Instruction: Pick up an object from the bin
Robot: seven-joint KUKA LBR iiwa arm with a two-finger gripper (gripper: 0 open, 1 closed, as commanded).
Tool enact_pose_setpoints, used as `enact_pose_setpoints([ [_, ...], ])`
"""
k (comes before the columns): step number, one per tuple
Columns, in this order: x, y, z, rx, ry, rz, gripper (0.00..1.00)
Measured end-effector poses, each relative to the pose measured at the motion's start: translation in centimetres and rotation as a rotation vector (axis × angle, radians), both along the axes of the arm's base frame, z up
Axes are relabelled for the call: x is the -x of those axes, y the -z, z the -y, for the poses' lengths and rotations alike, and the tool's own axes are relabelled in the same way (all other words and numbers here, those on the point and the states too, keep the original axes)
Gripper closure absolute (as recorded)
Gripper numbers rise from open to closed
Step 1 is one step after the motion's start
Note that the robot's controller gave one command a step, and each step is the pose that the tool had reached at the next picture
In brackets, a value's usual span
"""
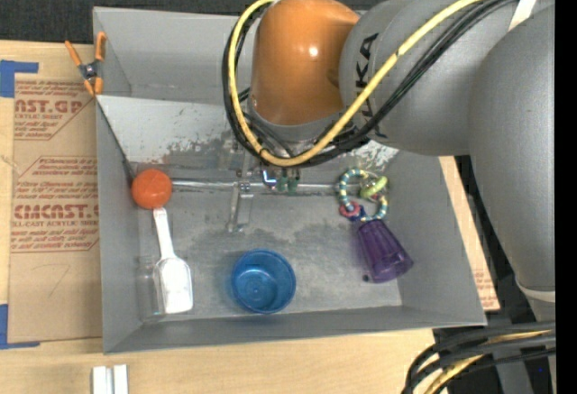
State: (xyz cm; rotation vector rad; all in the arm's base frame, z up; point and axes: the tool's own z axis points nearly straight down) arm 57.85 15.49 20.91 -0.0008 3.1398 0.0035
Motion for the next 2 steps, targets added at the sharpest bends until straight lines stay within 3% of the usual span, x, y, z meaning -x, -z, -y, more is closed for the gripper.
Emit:
enact_pose_setpoints([
  [1,0.0,0.0,0.0,0.0,0.0,0.0,0.0],
  [2,6.4,5.6,-1.9,0.0,-0.101,0.003,0.0],
])
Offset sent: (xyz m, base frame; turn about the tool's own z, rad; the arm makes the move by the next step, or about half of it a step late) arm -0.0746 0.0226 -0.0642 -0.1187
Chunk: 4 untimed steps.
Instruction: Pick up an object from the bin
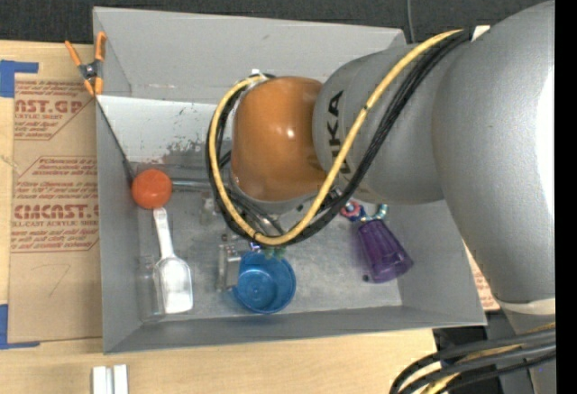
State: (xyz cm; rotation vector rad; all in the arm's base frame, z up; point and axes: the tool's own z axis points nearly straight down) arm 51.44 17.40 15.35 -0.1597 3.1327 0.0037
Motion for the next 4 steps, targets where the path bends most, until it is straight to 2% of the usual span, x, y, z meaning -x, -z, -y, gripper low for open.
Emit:
enact_pose_setpoints([
  [1,0.4,1.8,0.2,-0.001,-0.015,-0.001,0.0],
  [2,2.6,4.2,2.1,0.001,-0.114,-0.002,0.0],
  [3,0.1,8.6,4.7,-0.001,-0.186,0.001,0.0],
  [4,1.9,7.9,5.2,-0.001,-0.269,-0.004,1.0],
])
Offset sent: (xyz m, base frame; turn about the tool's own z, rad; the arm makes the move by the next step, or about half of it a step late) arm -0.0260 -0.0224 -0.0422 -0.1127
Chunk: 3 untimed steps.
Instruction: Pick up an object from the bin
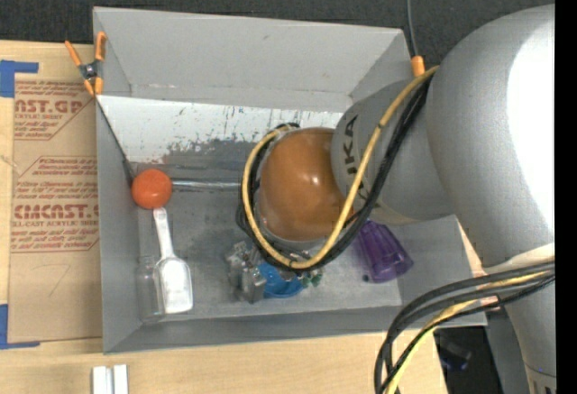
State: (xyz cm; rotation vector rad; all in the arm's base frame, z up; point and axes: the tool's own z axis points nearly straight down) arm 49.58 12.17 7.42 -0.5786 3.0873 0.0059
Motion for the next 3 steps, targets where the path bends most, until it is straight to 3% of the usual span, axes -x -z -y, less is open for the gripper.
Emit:
enact_pose_setpoints([
  [1,0.0,0.0,0.0,0.0,0.0,0.0,1.0],
  [2,-0.5,0.4,1.5,-0.001,0.0,0.0,1.0],
  [3,-0.2,0.2,5.4,-0.001,0.039,-0.001,0.0],
])
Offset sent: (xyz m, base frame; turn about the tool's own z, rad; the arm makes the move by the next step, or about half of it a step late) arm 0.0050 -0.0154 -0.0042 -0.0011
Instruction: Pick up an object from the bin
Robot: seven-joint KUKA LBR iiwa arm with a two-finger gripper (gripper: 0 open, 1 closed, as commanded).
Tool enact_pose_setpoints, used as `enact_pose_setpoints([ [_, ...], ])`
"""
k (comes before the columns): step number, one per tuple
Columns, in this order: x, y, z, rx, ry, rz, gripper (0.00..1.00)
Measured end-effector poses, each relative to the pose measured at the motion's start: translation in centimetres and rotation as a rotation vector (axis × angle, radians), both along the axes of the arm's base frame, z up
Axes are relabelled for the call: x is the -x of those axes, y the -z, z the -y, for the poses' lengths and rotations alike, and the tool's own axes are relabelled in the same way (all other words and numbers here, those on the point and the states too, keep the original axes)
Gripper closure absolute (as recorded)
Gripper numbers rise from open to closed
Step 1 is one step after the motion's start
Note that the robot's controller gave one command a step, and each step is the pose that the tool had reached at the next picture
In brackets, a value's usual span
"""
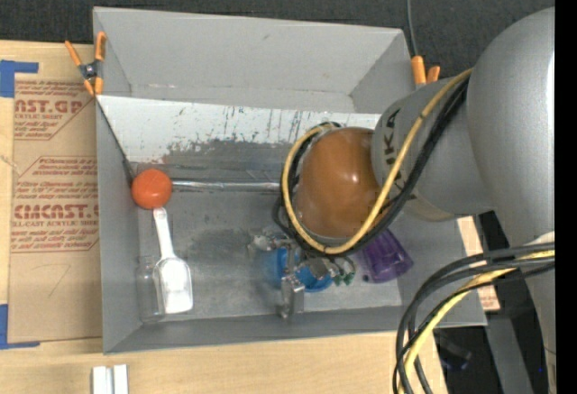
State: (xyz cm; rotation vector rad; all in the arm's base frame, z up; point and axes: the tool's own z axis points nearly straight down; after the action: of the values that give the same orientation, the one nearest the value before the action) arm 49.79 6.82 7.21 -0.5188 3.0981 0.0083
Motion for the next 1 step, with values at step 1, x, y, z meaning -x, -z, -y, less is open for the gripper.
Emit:
enact_pose_setpoints([
  [1,0.0,0.0,-0.01,0.0,0.0,0.0,0.0],
])
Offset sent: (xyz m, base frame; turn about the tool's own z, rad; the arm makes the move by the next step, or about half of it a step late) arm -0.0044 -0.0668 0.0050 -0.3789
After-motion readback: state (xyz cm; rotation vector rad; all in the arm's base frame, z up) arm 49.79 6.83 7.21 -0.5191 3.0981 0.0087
